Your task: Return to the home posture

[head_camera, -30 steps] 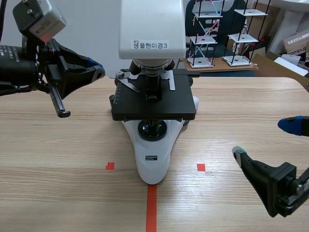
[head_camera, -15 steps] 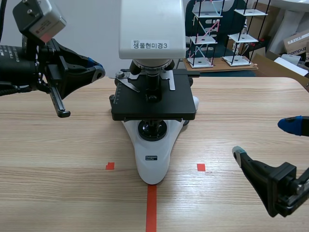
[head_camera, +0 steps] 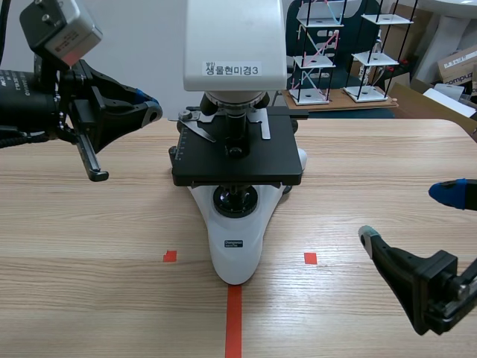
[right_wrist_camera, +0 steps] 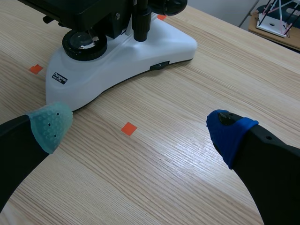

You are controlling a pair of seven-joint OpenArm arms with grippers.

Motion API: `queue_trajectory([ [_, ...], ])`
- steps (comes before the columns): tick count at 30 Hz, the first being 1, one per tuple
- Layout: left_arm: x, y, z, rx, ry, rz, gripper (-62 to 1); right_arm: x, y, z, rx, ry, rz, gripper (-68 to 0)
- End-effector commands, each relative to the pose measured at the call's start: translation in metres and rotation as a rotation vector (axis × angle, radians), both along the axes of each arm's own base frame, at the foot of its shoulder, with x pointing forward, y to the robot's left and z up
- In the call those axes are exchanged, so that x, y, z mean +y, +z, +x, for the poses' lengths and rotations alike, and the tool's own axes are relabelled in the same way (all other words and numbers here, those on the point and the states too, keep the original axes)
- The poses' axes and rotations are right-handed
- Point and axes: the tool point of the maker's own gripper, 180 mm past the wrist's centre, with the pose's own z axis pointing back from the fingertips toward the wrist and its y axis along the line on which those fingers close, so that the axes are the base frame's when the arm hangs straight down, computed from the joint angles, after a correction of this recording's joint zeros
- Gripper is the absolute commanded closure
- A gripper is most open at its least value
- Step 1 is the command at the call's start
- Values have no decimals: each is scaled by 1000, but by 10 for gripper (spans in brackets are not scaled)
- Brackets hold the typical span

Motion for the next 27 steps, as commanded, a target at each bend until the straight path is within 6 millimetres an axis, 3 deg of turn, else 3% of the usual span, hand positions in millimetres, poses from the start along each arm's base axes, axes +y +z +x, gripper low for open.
queue_trajectory([
  [1,-2,8,2,-20,1,-28,-25,-1,7,3,-26,-4,7,-636],
  [8,0,6,0,-13,3,-24,-26,-1,7,3,-26,-4,7,-636],
  [13,12,0,-13,-3,5,-60,-38,-1,7,3,-26,-4,7,-636],
  [23,57,4,-43,-13,123,-193,-364,-1,7,3,-26,-4,7,-636],
  [27,73,9,-58,-35,182,-274,-444,-1,7,3,-26,-4,7,-636],
])
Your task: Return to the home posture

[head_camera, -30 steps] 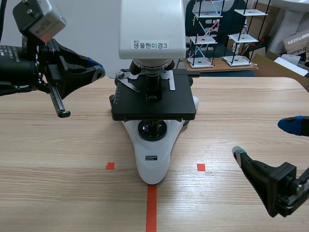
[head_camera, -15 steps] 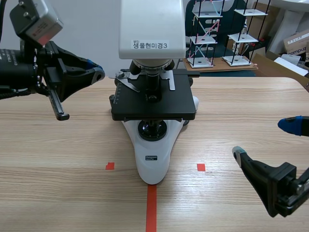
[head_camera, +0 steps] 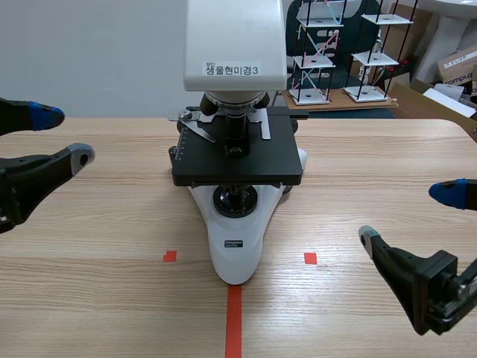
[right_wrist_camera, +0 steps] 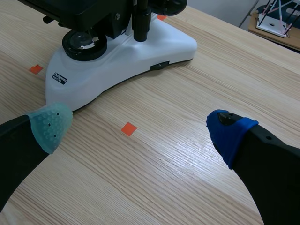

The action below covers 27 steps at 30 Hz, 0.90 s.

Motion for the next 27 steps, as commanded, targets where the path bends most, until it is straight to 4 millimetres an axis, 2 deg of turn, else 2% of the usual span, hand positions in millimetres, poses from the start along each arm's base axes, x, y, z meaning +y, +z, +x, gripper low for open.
queue_trajectory([
  [1,-3,7,-7,-22,9,-61,-455,-1,7,3,-26,-4,7,-636],
  [5,6,9,-24,-36,61,-140,-471,-1,7,3,-26,-4,7,-636],
  [16,5,9,-62,-47,138,-205,-618,-1,7,3,-25,-5,7,-636],
  [27,-6,5,-91,-5,178,-236,-623,-1,7,3,-25,-4,7,-636],
])
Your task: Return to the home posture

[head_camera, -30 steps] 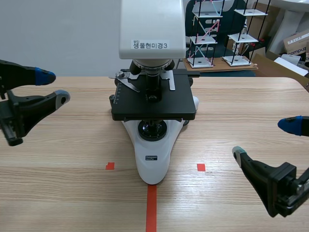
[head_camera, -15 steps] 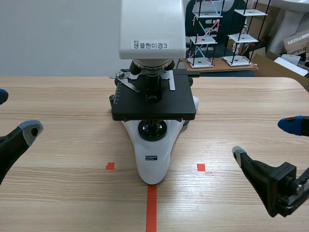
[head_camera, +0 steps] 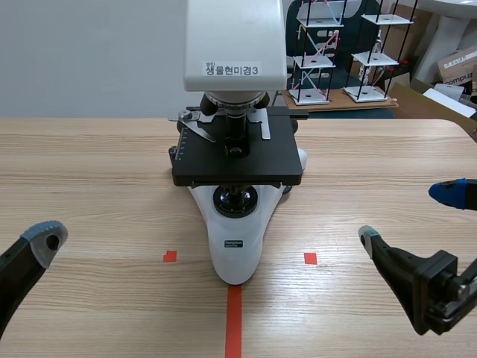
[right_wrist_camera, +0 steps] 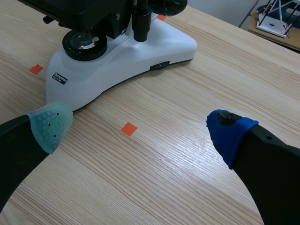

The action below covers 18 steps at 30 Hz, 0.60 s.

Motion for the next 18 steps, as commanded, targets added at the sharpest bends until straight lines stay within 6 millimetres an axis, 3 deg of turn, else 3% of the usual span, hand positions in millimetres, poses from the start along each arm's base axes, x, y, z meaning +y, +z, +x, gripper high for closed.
queue_trajectory([
  [1,-4,9,-1,-27,3,-17,-623,-1,7,3,-25,-4,7,-636],
  [18,-2,15,-8,-66,53,-19,-623,-1,7,3,-25,-4,7,-636],
])
